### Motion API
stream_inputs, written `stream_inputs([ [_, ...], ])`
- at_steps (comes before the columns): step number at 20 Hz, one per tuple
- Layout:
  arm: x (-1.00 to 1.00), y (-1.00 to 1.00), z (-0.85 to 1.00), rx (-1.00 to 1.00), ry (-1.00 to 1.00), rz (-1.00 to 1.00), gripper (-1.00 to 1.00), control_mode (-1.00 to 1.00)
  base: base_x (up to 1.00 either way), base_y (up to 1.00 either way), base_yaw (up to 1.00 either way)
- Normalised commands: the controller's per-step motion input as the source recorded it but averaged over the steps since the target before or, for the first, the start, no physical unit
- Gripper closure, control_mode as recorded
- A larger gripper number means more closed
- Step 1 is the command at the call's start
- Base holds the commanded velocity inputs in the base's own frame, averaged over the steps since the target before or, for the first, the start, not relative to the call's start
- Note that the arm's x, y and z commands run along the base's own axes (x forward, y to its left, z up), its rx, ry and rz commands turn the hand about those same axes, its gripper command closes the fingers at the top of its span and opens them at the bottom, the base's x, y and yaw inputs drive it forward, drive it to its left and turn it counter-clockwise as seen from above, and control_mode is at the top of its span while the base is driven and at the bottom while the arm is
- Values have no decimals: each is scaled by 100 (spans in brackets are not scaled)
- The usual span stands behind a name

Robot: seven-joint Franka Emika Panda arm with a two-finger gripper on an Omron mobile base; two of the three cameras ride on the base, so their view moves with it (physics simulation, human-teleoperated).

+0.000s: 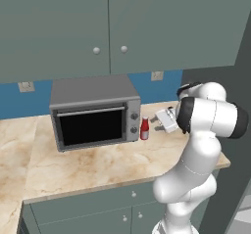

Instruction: Place the ketchup and mayonnaise from the counter to the top shelf of the fridge. If the existing items in the fridge are on the top shelf, move them to other shelves.

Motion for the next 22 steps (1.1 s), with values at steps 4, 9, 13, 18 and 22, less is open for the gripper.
stream_inputs([
  [4, 2, -9, 0, 0, 0, -1, -100, -100, 0, 0, 0],
  [9, 25, 0, 0, 0, 0, 0, -100, -100, 0, 0, 0],
  [13, 24, 0, 0, 0, 0, 0, -100, -100, 0, 0, 0],
  [18, 5, 0, 0, 0, 0, 0, -100, -100, 0, 0, 0],
  [22, 0, 9, -2, 0, 0, 0, -100, -100, 0, 0, 0],
])
